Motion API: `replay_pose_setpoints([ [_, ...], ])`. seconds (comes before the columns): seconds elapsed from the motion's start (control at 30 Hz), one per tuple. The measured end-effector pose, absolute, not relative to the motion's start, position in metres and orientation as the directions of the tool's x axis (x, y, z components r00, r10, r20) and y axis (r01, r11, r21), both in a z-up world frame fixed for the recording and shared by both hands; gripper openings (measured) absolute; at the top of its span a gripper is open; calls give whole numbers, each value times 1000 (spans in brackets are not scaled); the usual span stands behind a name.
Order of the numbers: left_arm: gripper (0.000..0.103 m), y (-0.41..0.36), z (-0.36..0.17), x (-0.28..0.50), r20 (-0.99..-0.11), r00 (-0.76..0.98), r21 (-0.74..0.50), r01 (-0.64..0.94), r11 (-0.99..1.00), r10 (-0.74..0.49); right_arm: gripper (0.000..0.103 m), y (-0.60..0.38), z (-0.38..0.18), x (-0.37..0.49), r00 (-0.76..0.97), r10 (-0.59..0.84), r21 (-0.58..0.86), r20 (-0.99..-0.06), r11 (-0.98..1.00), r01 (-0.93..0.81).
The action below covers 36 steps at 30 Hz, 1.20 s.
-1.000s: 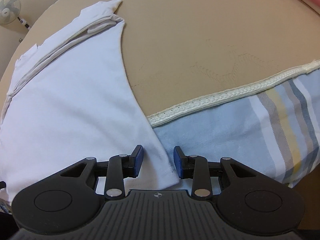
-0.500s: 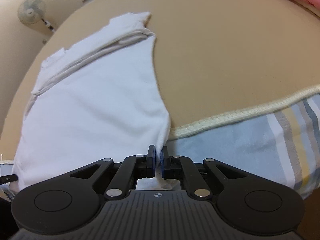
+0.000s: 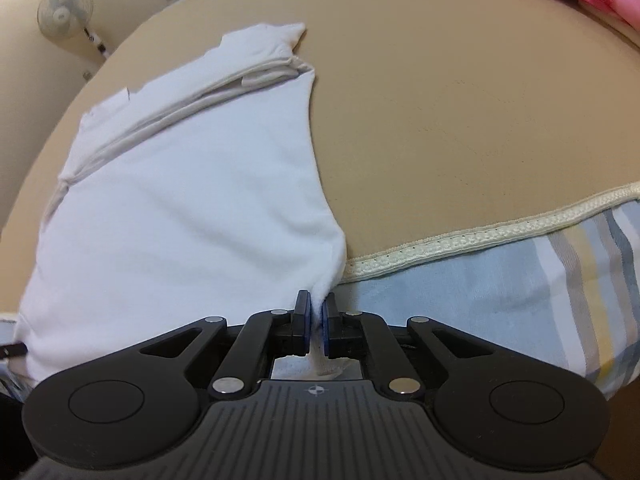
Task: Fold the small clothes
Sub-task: 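Grasp the shirt hem edge with both grippers side by side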
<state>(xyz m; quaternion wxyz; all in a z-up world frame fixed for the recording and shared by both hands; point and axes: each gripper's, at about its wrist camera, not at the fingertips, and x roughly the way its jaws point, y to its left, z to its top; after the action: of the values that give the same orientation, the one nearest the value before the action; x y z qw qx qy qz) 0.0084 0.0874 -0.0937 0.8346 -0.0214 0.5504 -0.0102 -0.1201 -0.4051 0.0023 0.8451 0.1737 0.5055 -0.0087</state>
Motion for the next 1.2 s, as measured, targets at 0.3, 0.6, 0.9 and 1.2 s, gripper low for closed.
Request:
replay_pose_setpoints([
  [0.3,7,81,-107,13,-938,346,-10,16,1000,-15,7,-402,-23,-106,379,115,215,-918,949,232],
  [0.6,8,89,-105,12,-939,342,-45,-24,999,-34,6,-398,-14,-112,437,97,208,-894,955,214],
  [0.9,6,83,-104,9,-935,353,-13,6,1000,-14,6,-392,-21,-109,397,82,175,-914,963,203],
  [1.2,6,86,-106,12,-939,341,-46,-18,999,-37,6,-392,-19,-113,406,91,180,-909,966,187],
])
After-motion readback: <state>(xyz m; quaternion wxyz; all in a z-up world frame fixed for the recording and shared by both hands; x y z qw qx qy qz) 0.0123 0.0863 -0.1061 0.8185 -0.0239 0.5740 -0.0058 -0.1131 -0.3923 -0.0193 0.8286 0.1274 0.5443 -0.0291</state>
